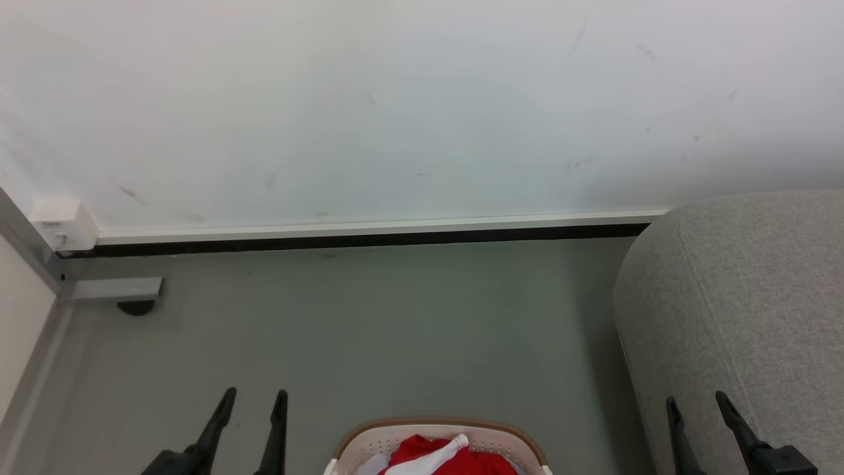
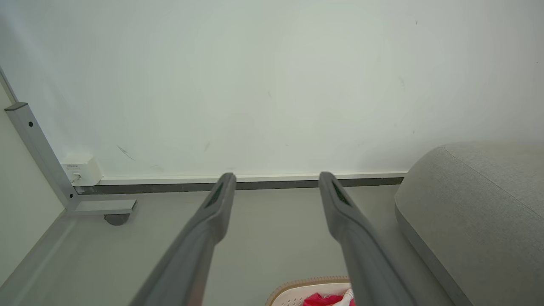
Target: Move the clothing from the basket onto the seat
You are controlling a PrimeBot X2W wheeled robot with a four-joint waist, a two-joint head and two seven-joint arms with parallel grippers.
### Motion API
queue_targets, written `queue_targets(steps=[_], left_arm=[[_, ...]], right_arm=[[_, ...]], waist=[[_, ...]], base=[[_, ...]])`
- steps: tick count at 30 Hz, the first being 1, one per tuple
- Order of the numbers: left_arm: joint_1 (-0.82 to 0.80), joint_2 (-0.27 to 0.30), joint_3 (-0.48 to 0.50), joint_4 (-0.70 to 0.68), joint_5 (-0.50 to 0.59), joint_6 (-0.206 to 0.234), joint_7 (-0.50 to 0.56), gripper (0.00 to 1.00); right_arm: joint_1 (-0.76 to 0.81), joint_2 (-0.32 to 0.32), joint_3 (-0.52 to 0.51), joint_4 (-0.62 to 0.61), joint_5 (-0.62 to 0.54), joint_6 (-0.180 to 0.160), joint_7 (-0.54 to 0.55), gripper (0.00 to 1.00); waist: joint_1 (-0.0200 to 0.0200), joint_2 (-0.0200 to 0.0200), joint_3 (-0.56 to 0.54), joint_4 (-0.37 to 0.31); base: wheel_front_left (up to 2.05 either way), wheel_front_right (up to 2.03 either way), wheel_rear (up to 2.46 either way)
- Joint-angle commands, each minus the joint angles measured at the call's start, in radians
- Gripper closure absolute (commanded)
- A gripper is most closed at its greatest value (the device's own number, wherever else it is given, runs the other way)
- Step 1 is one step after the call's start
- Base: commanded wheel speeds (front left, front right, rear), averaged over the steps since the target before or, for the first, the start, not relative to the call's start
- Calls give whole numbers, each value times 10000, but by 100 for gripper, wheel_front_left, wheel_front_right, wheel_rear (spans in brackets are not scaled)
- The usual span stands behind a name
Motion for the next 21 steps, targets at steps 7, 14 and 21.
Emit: queue_targets(steps=[7,14,21], left_arm=[[-255,12,-145,154,-154,-110,-10,0],[-1664,60,-1039,822,-35,-181,-9,0],[-3549,344,-2951,2697,285,-181,204,0]], right_arm=[[-355,-9,145,-299,381,-21,-27,0],[-1067,-9,215,-1084,466,-21,-26,0],[-1930,-5,295,-1933,275,-21,-26,0]], waist=[[0,0,444,-289],[0,0,1756,-506],[0,0,3529,-686]], base=[[0,0,0],[0,0,0],[0,0,0]])
